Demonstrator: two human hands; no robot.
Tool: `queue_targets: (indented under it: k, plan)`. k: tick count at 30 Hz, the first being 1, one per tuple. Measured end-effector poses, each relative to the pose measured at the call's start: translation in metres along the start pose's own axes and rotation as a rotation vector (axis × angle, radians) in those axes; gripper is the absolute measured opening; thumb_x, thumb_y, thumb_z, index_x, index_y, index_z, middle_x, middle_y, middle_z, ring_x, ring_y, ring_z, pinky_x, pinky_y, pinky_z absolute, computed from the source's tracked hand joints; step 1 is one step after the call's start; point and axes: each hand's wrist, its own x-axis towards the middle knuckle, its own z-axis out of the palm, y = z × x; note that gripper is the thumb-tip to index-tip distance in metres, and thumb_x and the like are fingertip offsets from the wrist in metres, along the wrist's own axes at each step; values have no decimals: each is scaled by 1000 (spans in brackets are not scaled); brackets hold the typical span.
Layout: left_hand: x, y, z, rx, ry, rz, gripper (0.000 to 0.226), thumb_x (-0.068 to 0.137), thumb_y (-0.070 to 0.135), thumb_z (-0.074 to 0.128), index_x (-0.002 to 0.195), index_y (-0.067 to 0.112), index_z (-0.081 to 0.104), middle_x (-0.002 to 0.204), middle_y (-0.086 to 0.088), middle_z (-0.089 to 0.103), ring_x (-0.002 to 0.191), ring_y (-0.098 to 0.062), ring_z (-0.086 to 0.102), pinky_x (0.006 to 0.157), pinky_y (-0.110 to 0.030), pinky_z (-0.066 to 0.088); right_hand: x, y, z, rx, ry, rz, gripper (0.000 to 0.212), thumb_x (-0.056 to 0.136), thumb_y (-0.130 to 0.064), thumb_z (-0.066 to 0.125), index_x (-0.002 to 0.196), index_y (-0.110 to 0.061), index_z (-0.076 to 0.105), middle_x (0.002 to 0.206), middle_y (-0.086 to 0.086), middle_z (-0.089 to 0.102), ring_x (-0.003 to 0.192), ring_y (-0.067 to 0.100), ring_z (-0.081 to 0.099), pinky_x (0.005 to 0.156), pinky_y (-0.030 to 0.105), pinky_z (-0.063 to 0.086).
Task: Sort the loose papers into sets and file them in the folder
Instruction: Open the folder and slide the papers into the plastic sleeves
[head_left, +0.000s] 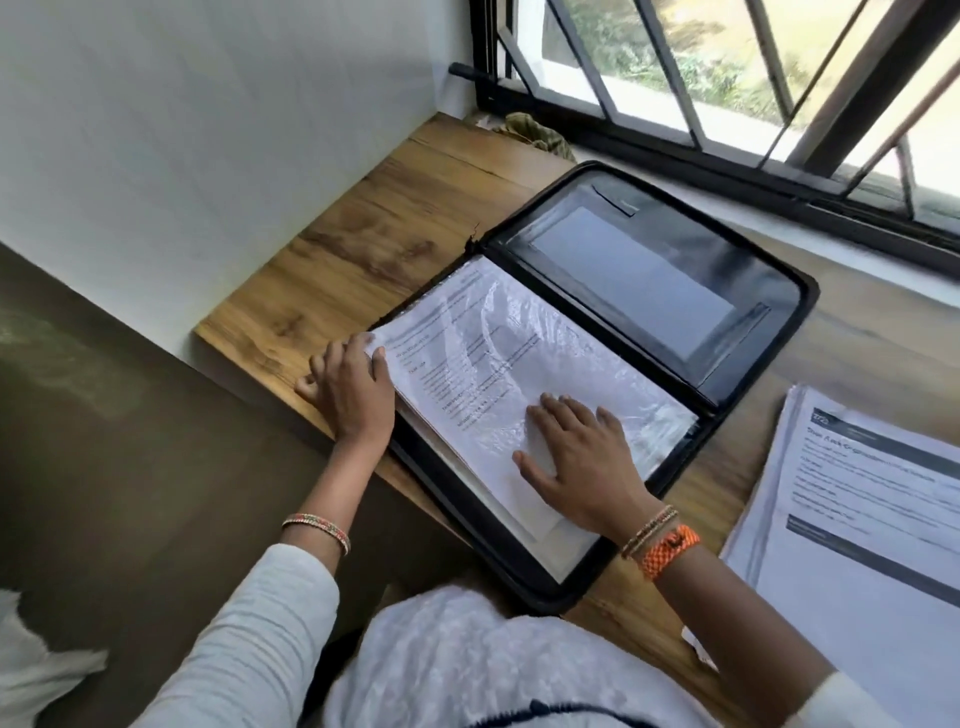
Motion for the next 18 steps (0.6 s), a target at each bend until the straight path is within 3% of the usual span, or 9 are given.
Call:
queue_targets:
  k: [2, 4, 6, 7, 10, 12, 14, 16, 18]
  plan:
    - [6, 1, -4, -135, -8, -48, 29, 93, 29, 55, 117, 13, 57, 107, -7, 63, 104, -27, 52, 85, -37, 33, 4, -3, -10, 1, 3, 17, 69, 91, -63, 17, 143, -22, 36, 154, 0, 31, 141, 21, 27, 114, 46, 24]
    - [20, 3, -10, -500, -165, -283, 34, 92, 30, 60, 116, 8, 54, 94, -6, 61, 85, -21, 55, 67, -23, 41, 8, -6, -17, 7, 7, 29, 58, 94, -59, 27, 135, -22, 45, 144, -2, 42, 133, 20, 37, 106, 43, 34]
    - [39, 0, -15, -808, -359, -506, 18, 90, 30, 63, 91, 13, 57, 74, -1, 54, 61, -14, 46, 42, -17, 34, 10, -10, -24, 20, -1, 34, 54, 94, -58, 30, 128, -21, 50, 136, -2, 48, 126, 19, 43, 99, 41, 41]
    - [45, -2, -19, -815, -409, -501, 17, 89, 28, 63, 79, 16, 55, 66, 1, 49, 54, -12, 41, 37, -15, 30, 9, -11, -26, 26, -14, 40, 54, 94, -58, 30, 127, -20, 51, 134, -2, 50, 124, 19, 44, 96, 40, 44]
    - [60, -4, -35, -606, -426, -219, 17, 86, 17, 63, 70, 14, 58, 63, 5, 53, 56, -9, 44, 42, -12, 34, 11, -16, -32, 35, -80, 81, 53, 95, -57, 30, 123, -19, 53, 132, -1, 50, 124, 19, 45, 97, 41, 43]
    - [68, 0, -45, -465, -440, -129, 14, 86, 16, 60, 72, 12, 61, 64, 4, 57, 57, -9, 47, 49, -17, 37, 11, -22, -37, 27, -118, 110, 54, 95, -59, 29, 124, -19, 51, 134, -1, 49, 128, 20, 41, 105, 48, 32]
    - [77, 15, -54, -581, -564, -227, 15, 88, 15, 57, 74, 10, 59, 57, 3, 58, 53, -12, 50, 46, -19, 37, 11, -36, -41, 64, -138, 112, 64, 93, -65, 25, 132, -19, 45, 137, 1, 48, 132, 24, 38, 110, 53, 23]
    - [87, 37, -62, -886, -734, -420, 17, 92, 12, 51, 76, 8, 55, 46, 4, 56, 44, -8, 52, 38, -16, 38, 12, -55, -49, 129, -79, 88, 74, 87, -71, 24, 135, -17, 41, 133, 1, 52, 126, 24, 44, 106, 49, 32]
    - [97, 61, -68, -1146, -839, -541, 22, 95, 10, 47, 73, 6, 53, 45, 4, 56, 40, -4, 54, 39, -13, 43, 13, -71, -61, 143, 5, 85, 62, 85, -65, 33, 125, -19, 47, 117, 0, 59, 109, 23, 56, 89, 39, 44]
